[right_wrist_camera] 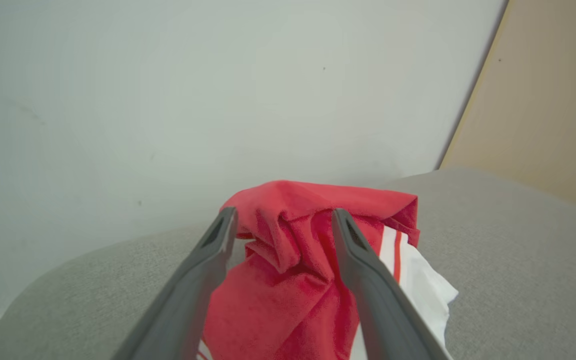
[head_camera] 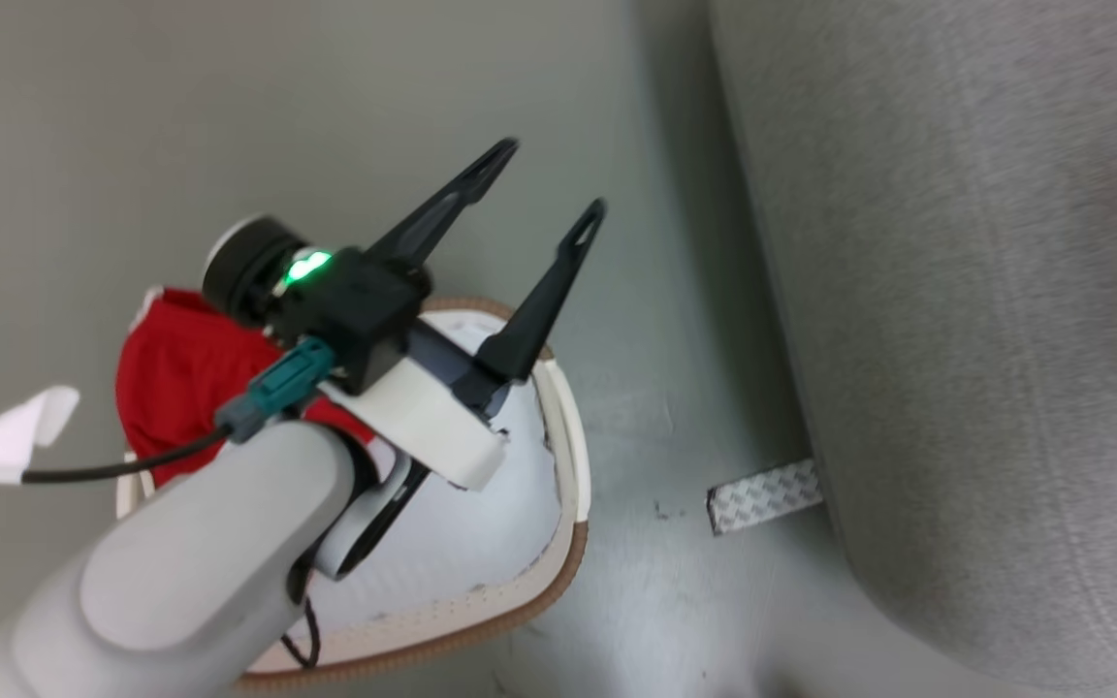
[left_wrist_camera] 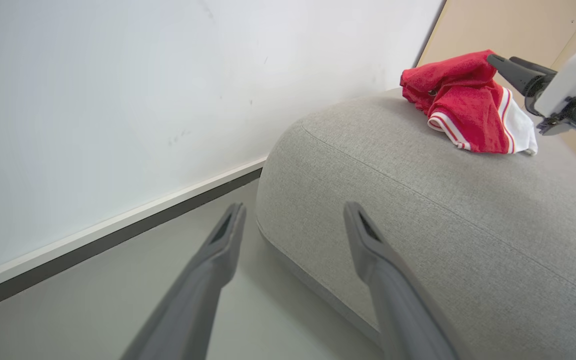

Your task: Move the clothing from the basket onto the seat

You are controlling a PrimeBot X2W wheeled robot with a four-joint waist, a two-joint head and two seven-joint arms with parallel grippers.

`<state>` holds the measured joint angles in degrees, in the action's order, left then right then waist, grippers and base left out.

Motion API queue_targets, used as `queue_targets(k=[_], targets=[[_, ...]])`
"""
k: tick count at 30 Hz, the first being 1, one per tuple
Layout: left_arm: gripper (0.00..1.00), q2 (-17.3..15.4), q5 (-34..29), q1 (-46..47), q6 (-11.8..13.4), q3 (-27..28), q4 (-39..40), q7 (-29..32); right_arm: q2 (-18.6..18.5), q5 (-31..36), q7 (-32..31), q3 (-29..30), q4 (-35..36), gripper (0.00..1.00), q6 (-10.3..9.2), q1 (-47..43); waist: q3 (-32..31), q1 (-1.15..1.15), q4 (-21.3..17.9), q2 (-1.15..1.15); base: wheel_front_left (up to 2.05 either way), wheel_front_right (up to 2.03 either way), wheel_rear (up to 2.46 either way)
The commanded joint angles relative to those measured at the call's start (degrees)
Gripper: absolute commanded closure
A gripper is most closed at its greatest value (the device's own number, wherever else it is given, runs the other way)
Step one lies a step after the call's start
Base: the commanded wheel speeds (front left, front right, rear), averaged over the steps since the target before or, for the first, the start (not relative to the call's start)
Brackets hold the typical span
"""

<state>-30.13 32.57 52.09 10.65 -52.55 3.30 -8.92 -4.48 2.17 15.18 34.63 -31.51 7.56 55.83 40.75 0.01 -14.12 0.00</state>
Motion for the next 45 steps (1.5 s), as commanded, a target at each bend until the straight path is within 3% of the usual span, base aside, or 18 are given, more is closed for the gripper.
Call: queue_targets(k=[1, 9, 20, 34, 45], targets=[[0.00, -0.6, 0.9, -1.8, 0.6, 0.4, -0.5, -0.9, 0.1, -0.5, 0.0, -1.5, 1.7, 0.00, -0.15, -2.7, -3.8, -0.01, -1.0, 0.00, 0.00, 0.00, 0.00], [0.00, -1.4, 4.8, -10.7, 3.5, 3.3, -4.0, -4.9, 0.6, -4.2, -0.1, -12.2, 12.3, 0.00, -0.15, -16.5, -16.1, -0.01, -1.3, 0.00, 0.00, 0.00, 0.00], [0.00, -0.4, 4.8, -24.4, 4.2, 12.7, -6.9, -6.2, 1.1, -4.1, -0.1, -22.8, 23.9, 0.00, -0.15, -34.0, -27.8, -0.01, 3.6, 0.00, 0.00, 0.00, 0.00], [0.00, 6.6, -3.5, -44.0, -0.9, 29.3, -10.7, -6.2, 1.5, -4.5, -0.1, -33.8, 22.9, 0.00, -0.15, -48.9, -37.3, -0.01, 9.3, 0.00, 0.00, 0.00, 0.00], [0.00, 12.7, -11.2, -51.4, -7.8, 39.2, -13.0, -6.2, 1.5, -8.4, -0.1, -35.7, 19.3, 0.00, -0.15, -55.5, -41.2, -0.01, 11.2, 0.00, 0.00, 0.00, 0.00]])
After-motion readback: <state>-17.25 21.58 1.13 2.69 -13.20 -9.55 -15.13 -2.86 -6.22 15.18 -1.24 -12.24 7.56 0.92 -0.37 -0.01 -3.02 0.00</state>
